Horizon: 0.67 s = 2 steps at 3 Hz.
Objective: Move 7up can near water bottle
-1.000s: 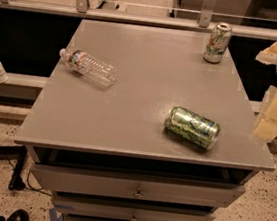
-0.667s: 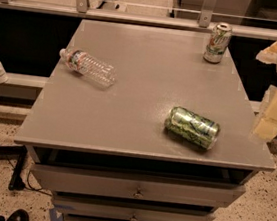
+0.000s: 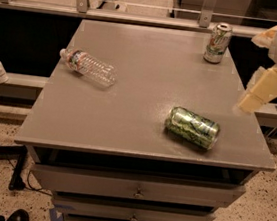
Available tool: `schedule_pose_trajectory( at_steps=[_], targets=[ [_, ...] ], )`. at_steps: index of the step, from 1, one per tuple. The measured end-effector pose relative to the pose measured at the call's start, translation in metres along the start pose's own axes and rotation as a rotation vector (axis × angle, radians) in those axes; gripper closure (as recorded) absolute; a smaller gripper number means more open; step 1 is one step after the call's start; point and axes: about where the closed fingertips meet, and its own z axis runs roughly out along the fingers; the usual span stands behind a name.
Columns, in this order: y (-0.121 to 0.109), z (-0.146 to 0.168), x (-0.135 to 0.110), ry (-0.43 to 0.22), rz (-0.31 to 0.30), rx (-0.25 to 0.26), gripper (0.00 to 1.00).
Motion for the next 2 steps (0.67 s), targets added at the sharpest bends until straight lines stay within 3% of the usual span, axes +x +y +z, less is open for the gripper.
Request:
schedule_pose_trajectory(
  at_steps=[1,2],
  targets=[
    [-0.044,0.027,-0.015,-0.123,0.035,0.072,0.00],
    [-0.098,0.057,-0.012,-0.235,0.139,0.157,0.00]
  ],
)
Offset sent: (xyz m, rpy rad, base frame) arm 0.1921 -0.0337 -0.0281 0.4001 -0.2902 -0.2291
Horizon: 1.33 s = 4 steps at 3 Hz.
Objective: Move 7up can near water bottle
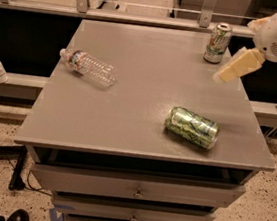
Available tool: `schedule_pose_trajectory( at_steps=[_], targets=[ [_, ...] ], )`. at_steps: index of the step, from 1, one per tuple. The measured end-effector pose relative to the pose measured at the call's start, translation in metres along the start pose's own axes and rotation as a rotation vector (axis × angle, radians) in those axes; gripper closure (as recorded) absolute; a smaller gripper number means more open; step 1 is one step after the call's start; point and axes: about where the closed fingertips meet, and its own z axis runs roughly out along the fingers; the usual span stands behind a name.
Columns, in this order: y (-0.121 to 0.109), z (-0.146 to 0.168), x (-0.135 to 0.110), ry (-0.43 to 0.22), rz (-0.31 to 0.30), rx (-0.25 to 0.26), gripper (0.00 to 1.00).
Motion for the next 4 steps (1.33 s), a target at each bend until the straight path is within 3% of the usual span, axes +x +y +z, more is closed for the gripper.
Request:
schedule_pose_trajectory(
  at_steps=[2,4],
  targets=[
    [-0.094,0.059,0.026,-0.208,0.255,0.137,0.00],
    [-0.156,0.099,0.025,-0.432,0.432,0.193,0.00]
  ],
)
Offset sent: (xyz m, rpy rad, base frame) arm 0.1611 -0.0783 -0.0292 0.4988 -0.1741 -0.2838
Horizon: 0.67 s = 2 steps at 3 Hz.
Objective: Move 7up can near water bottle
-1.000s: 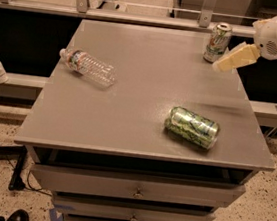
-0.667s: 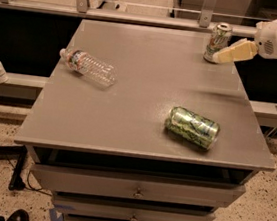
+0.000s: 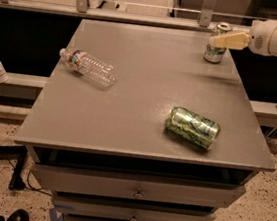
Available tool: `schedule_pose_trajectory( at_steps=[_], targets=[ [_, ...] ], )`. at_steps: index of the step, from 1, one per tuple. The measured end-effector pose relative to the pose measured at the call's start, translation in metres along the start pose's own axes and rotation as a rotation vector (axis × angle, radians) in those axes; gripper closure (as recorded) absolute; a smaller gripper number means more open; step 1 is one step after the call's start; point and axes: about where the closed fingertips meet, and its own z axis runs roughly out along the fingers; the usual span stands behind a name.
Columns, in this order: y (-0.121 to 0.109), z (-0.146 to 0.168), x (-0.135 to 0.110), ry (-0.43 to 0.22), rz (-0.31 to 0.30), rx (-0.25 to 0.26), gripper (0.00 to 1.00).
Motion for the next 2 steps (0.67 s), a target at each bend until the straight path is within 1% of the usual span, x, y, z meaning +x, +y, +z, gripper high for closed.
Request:
schedule_pose_trajectory(
  at_steps=[1,2],
  targets=[
    [-0.004,0.027,0.004,-0.018,0.034,-0.003,0.00],
    [-0.003,0.048,0.018,0.007,0.060,-0.011,0.00]
  ],
)
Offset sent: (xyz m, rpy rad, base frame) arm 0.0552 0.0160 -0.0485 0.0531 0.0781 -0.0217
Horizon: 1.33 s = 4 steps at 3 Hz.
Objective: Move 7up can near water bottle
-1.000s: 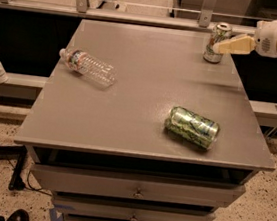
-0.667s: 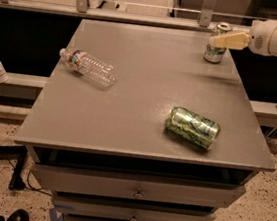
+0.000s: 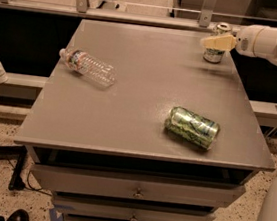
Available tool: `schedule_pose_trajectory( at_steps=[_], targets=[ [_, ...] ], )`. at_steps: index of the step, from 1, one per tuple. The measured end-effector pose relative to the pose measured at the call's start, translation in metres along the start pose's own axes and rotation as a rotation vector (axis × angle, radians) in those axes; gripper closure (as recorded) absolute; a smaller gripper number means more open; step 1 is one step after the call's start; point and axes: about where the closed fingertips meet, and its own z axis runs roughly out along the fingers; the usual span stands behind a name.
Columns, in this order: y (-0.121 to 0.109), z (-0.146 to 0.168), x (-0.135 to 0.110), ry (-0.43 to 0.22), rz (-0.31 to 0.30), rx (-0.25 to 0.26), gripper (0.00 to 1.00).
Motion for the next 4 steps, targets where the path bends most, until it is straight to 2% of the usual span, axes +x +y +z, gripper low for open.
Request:
schedule_pose_trajectory(
  at_steps=[1,2,3,4],
  targets=[
    [0.000,0.012,0.013,0.022,0.014,-0.006,0.18],
    [-0.003,0.014,0.019,0.028,0.019,-0.004,0.41],
    [-0.004,0.003,0.011,-0.004,0.015,0.000,0.64],
    [0.002,-0.019,-0.008,-0.061,0.013,-0.009,0.87]
  ],
)
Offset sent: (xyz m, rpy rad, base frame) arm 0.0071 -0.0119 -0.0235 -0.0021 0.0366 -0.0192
